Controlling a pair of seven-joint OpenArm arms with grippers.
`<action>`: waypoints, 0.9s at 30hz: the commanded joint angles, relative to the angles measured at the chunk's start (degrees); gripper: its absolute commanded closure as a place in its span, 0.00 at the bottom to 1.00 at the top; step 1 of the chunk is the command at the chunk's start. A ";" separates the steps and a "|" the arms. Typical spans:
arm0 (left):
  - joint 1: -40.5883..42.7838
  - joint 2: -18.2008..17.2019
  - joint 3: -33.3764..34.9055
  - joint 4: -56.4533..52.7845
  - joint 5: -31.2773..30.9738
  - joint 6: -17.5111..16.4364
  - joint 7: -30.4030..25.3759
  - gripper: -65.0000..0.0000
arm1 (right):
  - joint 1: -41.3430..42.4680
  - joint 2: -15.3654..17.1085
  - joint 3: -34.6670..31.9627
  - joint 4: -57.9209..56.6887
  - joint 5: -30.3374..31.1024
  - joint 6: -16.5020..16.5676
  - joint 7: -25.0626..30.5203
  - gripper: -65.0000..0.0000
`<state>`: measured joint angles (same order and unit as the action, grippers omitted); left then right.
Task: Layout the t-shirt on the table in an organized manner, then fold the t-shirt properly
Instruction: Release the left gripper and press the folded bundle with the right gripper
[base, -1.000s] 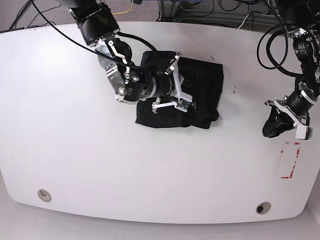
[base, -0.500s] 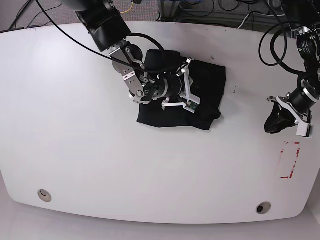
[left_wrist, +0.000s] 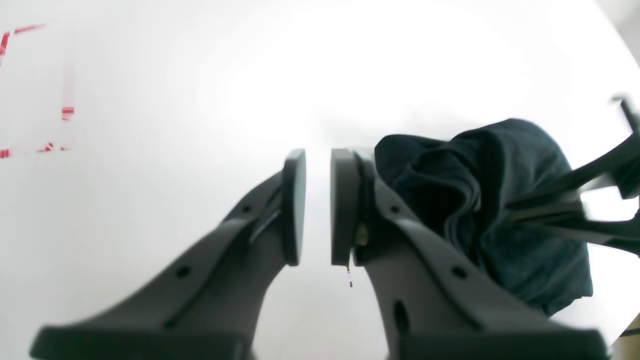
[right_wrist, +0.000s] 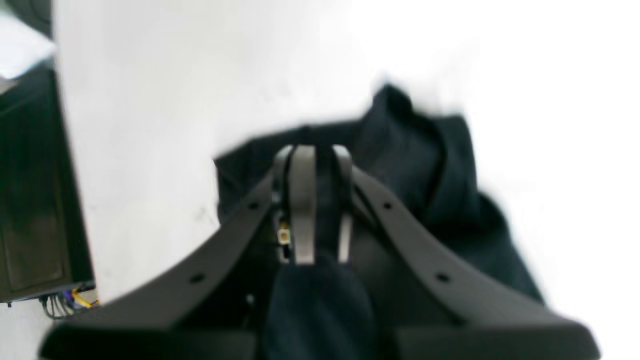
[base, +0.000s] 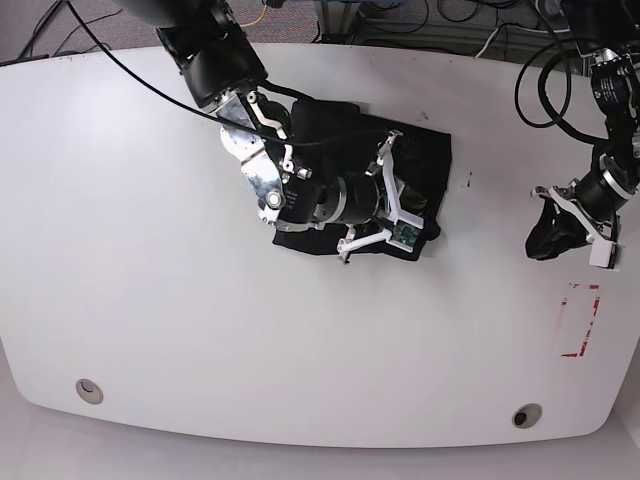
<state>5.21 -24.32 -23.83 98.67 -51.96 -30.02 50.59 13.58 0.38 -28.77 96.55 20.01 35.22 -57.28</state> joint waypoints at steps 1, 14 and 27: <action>-0.77 -1.05 -0.30 0.98 -1.09 -0.18 -1.49 0.88 | 2.72 -0.43 1.48 -0.33 0.52 0.34 1.32 0.92; 1.07 -1.05 -0.30 0.98 -1.09 -0.18 -1.49 0.88 | 8.17 -0.43 1.13 -21.61 0.25 0.60 19.25 0.92; 2.39 -0.96 -0.21 1.33 -1.27 -0.18 -1.49 0.88 | 12.57 -0.43 1.04 -42.97 0.08 0.60 41.58 0.92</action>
<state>8.08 -24.29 -23.73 98.74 -52.16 -30.02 50.35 23.40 0.45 -27.86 53.98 19.59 35.66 -17.61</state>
